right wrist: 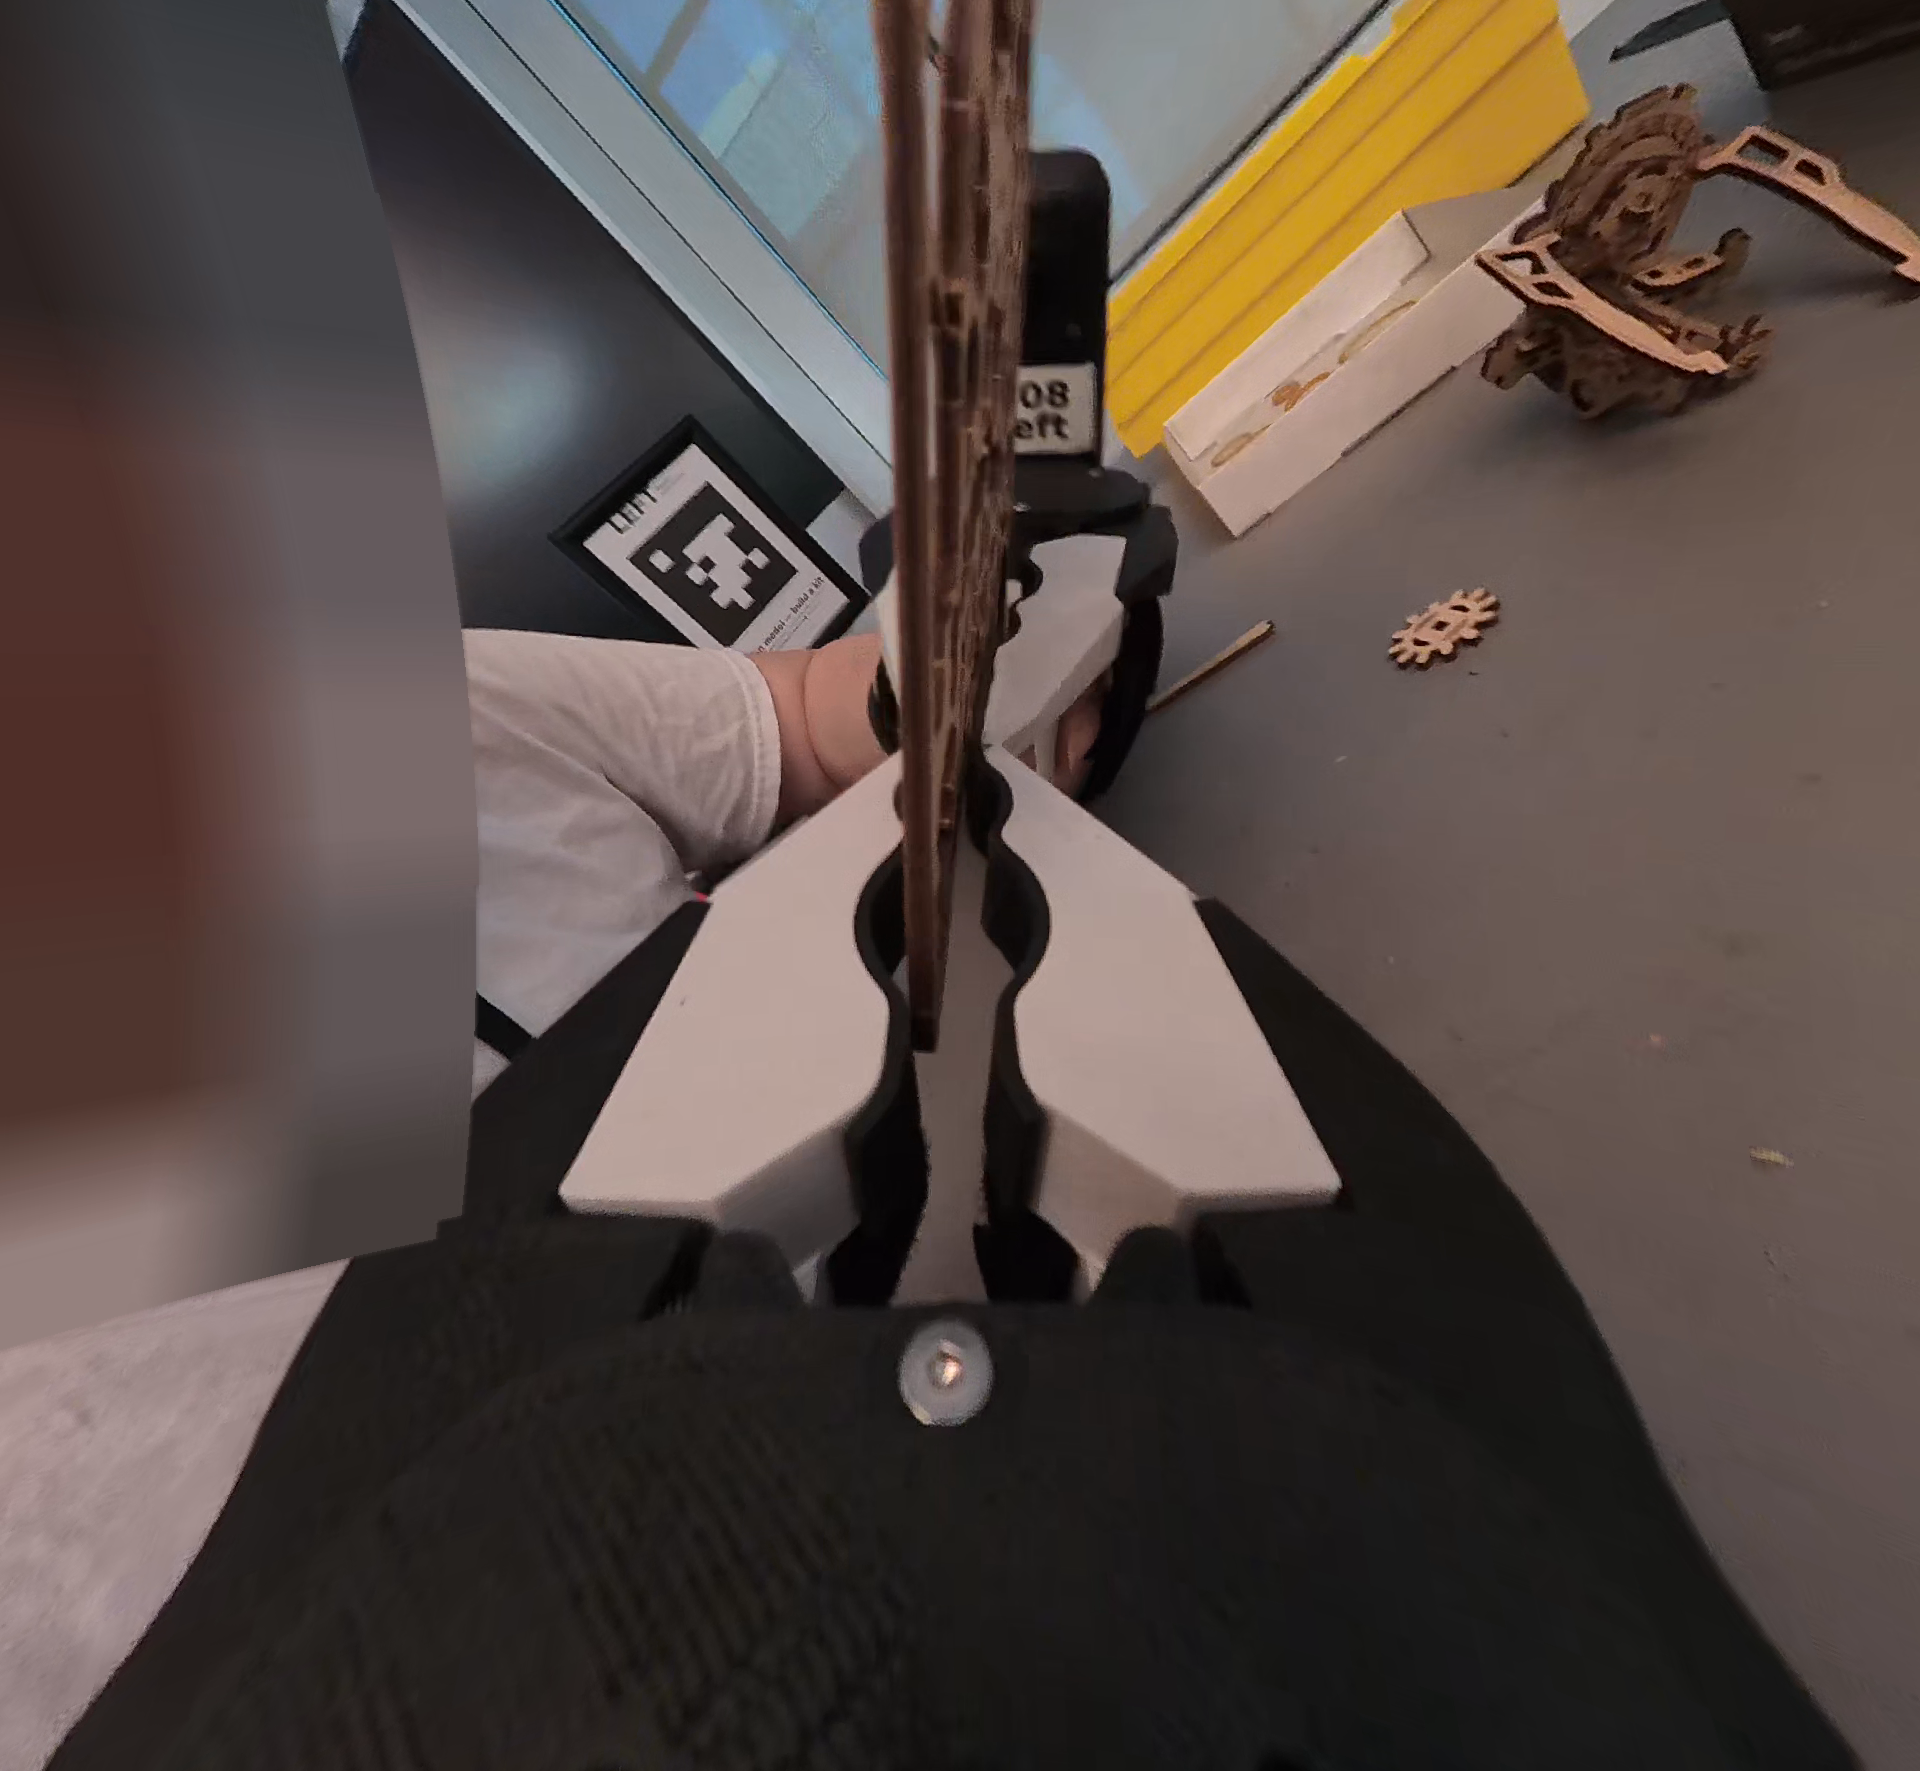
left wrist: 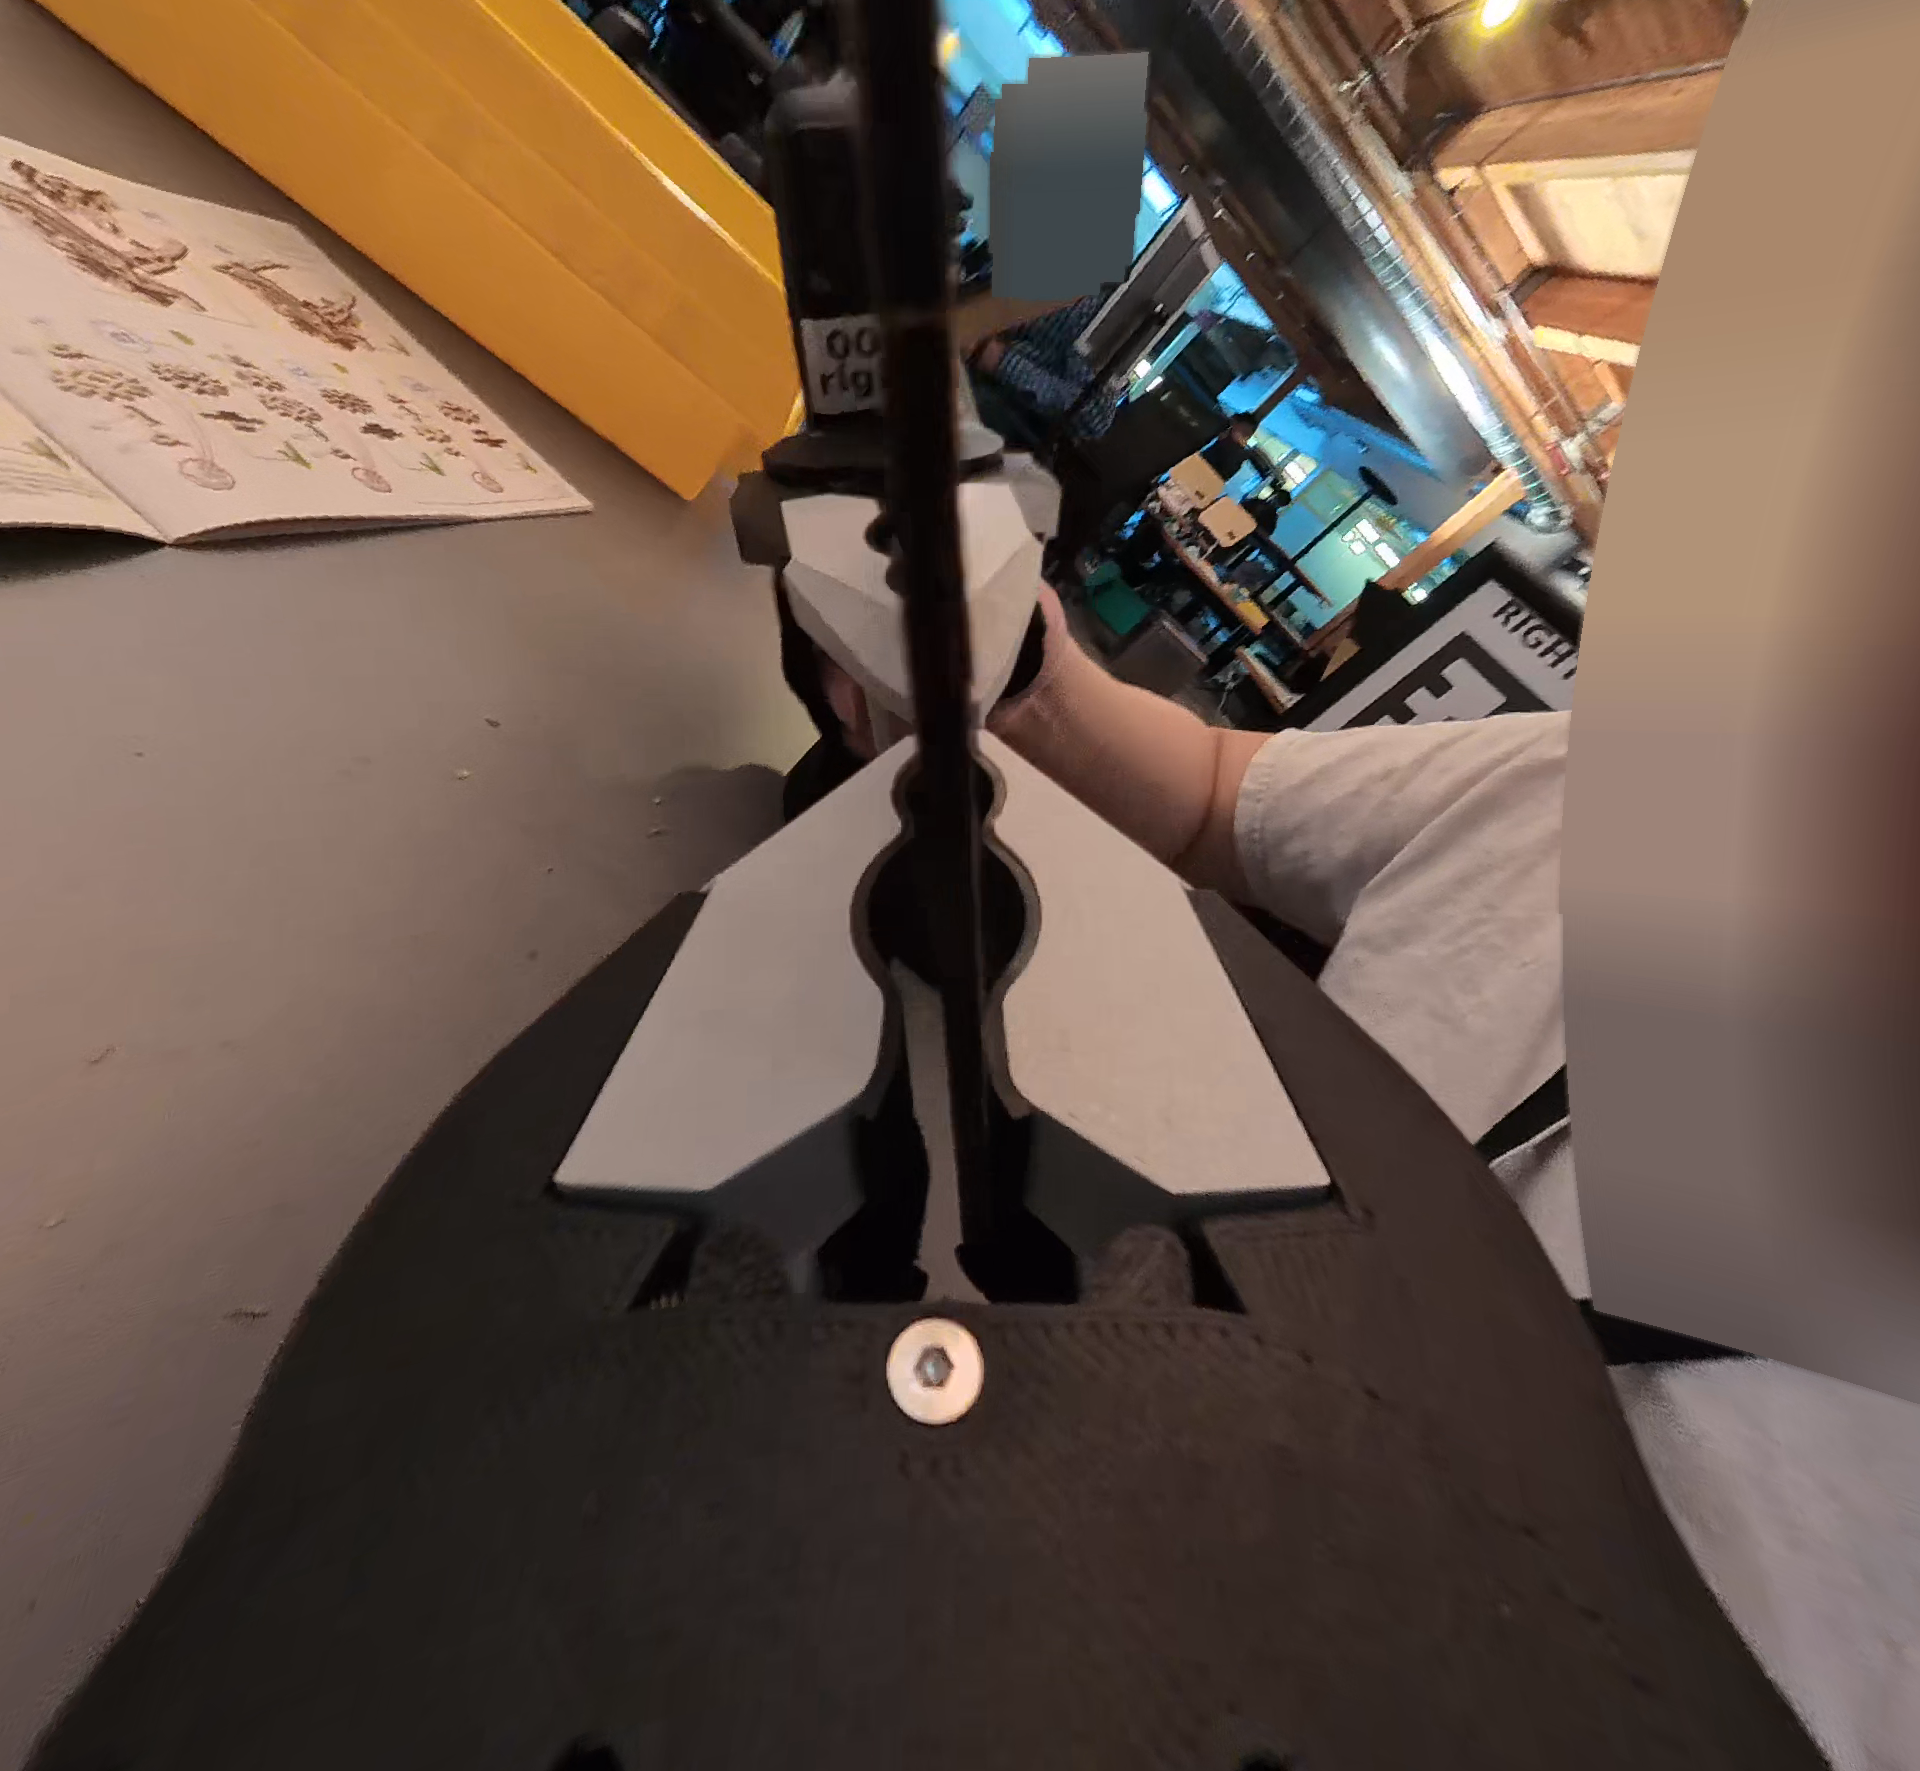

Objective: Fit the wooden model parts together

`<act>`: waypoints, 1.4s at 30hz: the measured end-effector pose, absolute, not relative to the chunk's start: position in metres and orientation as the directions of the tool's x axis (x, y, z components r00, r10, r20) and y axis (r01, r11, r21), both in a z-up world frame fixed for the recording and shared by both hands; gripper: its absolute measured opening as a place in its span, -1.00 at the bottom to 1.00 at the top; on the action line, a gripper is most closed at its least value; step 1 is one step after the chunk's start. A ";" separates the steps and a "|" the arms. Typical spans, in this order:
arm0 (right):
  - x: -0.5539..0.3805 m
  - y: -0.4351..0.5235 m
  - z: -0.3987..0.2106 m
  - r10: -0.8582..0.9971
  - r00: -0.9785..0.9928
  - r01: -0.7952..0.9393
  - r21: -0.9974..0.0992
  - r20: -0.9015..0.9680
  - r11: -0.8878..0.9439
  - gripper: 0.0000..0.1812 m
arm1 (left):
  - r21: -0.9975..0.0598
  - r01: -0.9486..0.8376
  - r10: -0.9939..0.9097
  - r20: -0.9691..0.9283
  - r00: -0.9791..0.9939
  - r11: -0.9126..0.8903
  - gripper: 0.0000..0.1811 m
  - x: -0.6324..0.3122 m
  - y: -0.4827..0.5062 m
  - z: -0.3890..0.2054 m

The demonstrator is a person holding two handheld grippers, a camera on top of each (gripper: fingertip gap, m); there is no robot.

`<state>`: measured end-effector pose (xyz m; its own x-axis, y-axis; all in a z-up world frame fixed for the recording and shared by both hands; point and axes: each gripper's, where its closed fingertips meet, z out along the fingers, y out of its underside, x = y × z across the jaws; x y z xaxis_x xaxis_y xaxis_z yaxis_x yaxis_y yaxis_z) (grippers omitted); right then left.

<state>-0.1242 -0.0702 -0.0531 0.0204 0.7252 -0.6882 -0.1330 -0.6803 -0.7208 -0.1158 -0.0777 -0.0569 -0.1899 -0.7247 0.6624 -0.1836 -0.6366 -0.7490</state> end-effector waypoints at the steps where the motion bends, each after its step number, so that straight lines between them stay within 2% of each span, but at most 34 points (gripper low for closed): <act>1: -0.125 -0.070 -0.056 0.732 0.044 -0.109 -0.732 -0.680 -0.673 -0.99 | -0.755 -0.199 -0.735 0.655 -0.178 -0.625 -1.00 -0.116 -0.078 -0.060; 4: -0.124 -0.067 -0.063 0.775 0.143 -0.061 -0.787 -0.616 -0.614 -1.00 | -0.756 -0.209 -0.747 0.651 -0.137 -0.621 -1.00 -0.115 -0.075 -0.065; 13: -0.122 -0.055 -0.069 0.805 0.301 -0.055 -0.852 -0.511 -0.520 -0.97 | -0.833 -0.213 -0.854 0.521 0.011 -0.511 -0.99 -0.115 -0.064 -0.070; 17: -0.110 -0.045 -0.065 0.794 0.332 -0.096 -0.856 -0.509 -0.508 -0.79 | -0.802 -0.193 -0.817 0.576 0.002 -0.566 -0.99 -0.116 -0.061 -0.070; 20: -0.088 -0.026 -0.060 0.765 0.538 -0.059 -0.921 -0.355 -0.385 -0.57 | -0.805 -0.182 -0.824 0.563 0.064 -0.564 -0.98 -0.119 -0.052 -0.075; 21: -0.083 -0.021 -0.057 0.739 0.602 -0.044 -0.937 -0.301 -0.346 -0.44 | -0.800 -0.176 -0.818 0.569 0.080 -0.573 -0.99 -0.120 -0.049 -0.076; 25: -0.086 -0.017 -0.070 0.659 0.742 0.111 -0.946 -0.125 -0.304 -0.23 | -0.766 -0.171 -0.785 0.606 0.127 -0.619 -0.99 -0.118 -0.044 -0.085; 27: -0.085 -0.013 -0.079 0.625 0.780 0.173 -0.942 -0.048 -0.288 -0.22 | -0.752 -0.174 -0.772 0.620 0.140 -0.635 -0.99 -0.117 -0.043 -0.089; 30: -0.087 -0.013 -0.084 0.615 0.783 0.147 -0.936 -0.088 -0.321 -0.14 | -0.746 -0.181 -0.768 0.622 0.154 -0.641 -0.99 -0.116 -0.043 -0.092; 42: -0.086 -0.010 -0.103 0.587 0.798 0.150 -0.899 -0.136 -0.412 -0.18 | -0.738 -0.201 -0.765 0.613 0.197 -0.644 -0.99 -0.112 -0.044 -0.102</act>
